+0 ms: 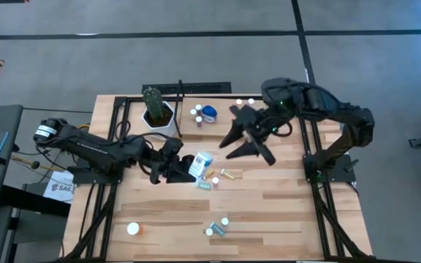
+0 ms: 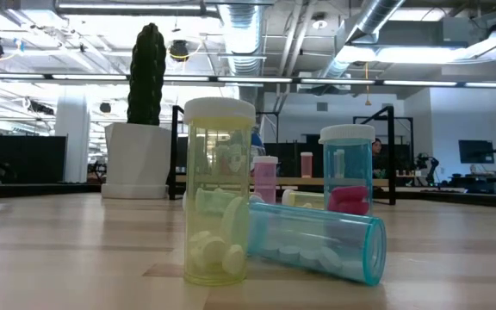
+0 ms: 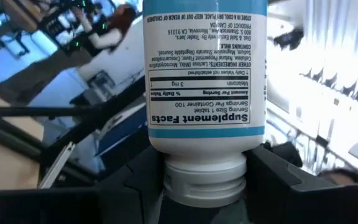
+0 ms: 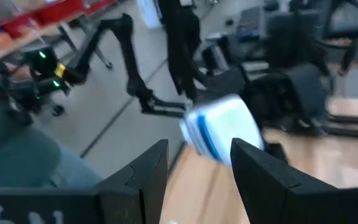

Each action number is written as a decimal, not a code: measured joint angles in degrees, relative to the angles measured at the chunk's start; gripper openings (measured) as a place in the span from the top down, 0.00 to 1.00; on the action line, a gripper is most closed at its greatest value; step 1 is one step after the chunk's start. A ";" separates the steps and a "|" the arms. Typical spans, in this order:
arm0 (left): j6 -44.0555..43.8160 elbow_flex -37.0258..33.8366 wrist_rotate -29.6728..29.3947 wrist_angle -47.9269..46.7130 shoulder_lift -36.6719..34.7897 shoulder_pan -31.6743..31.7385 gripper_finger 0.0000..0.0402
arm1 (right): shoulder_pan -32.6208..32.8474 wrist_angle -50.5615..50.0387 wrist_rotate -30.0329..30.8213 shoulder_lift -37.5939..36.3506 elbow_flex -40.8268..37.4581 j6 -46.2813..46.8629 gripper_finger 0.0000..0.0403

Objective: Pick and place medicine bottles onto shelf by color
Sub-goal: Put the white pill bottle on the shelf

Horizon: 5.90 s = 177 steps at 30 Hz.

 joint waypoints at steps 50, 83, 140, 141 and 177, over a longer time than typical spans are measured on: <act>2.66 3.95 10.81 -7.55 0.00 1.32 0.61 | 2.80 12.21 -1.38 2.96 -0.07 14.53 0.37; 1.38 3.90 12.05 -6.28 -0.02 2.13 0.61 | 7.20 4.80 12.37 3.31 -0.99 -12.18 0.34; 3.01 3.90 12.91 -7.88 0.00 3.30 0.61 | 6.67 5.20 17.09 3.35 -1.19 -11.06 0.69; 3.02 3.90 12.91 -7.97 0.00 3.30 0.61 | 6.67 5.32 17.09 3.35 -1.19 -10.69 0.70; 2.58 3.90 16.36 -11.92 0.00 5.29 0.61 | 9.99 1.44 19.67 3.42 -0.44 -16.86 0.25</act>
